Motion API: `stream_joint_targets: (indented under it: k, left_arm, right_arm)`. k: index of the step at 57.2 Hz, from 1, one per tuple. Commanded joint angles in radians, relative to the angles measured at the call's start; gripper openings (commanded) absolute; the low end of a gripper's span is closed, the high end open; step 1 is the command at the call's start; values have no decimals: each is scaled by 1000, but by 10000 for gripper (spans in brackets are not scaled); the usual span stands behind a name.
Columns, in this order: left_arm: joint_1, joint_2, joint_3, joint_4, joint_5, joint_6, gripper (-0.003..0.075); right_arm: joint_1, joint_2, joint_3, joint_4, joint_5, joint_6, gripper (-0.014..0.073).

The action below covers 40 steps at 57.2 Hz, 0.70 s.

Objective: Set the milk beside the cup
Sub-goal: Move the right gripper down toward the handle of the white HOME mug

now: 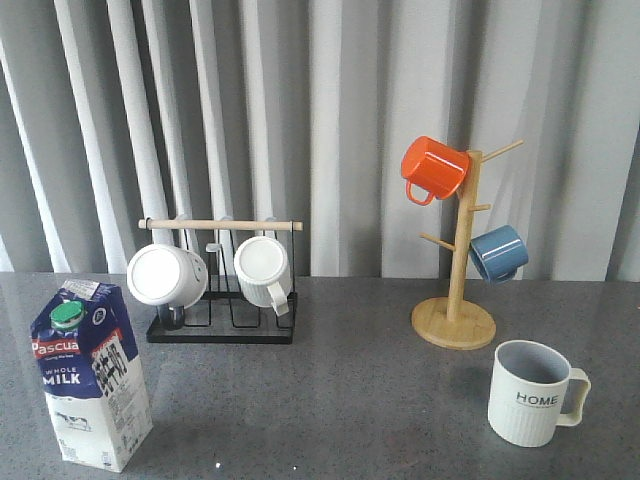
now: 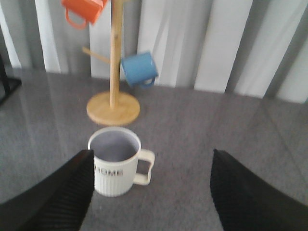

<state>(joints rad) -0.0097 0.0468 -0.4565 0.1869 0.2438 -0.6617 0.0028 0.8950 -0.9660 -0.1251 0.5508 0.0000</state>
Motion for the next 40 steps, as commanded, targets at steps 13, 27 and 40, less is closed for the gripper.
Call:
stream_joint_targets:
  k: [13,27,40]
  left_arm:
    - [-1,277,-155,-70,67,223,273]
    - [-1,347,-157,-69,62,240,273]
    - [-1,347,-157,-69,65,240,273]
  right_arm:
    - [-8,226,-30,-121,-31,72,489]
    - [-8,240,77,-175,-163,143,489]
    - [-8,240,80,-187,-167,160,489]
